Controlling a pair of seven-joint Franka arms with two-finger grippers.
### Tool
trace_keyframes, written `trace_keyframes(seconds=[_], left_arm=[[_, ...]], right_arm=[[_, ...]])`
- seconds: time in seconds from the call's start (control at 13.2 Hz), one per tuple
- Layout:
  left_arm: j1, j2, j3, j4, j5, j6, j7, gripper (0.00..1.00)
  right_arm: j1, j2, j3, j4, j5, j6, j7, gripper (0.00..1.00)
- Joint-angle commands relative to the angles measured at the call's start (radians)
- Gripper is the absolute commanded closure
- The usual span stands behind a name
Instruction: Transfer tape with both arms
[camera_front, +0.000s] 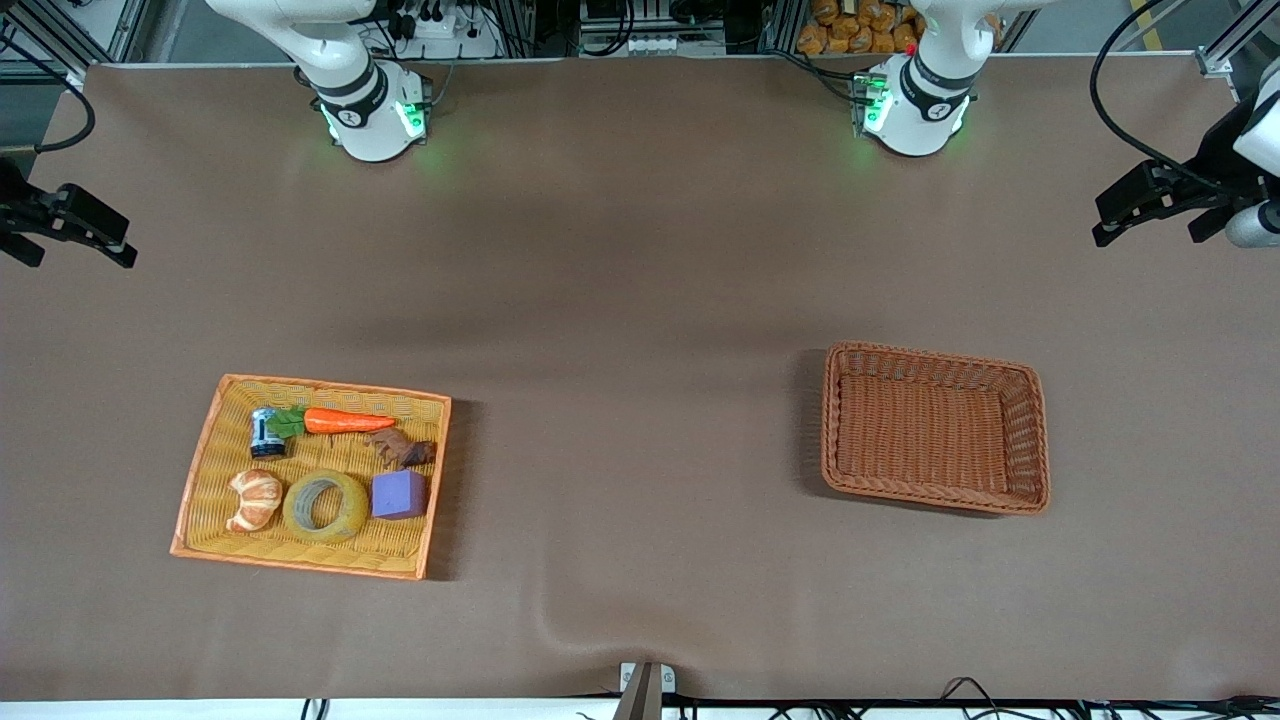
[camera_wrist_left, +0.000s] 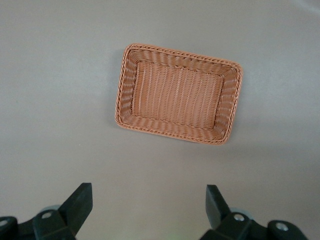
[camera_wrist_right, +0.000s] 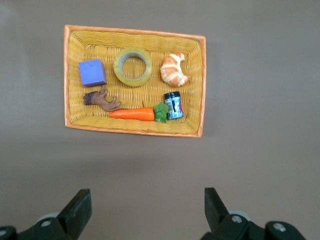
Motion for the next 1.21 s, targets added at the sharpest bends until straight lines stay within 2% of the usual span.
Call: trace_keyframes(seconds=[0.0,1.14], left_arm=[[0.004,0.004,-0.003,0.017,-0.010,-0.021,0.023,0.00],[0.014,0.027,0.006,0.023,-0.021,-0.020,0.012,0.00]], right_arm=[[-0.001,0.011,0.004,0.028,-0.011,-0.043,0.054,0.00],[0.004,0.015,0.006,0.013,-0.009,-0.092,0.040,0.00]])
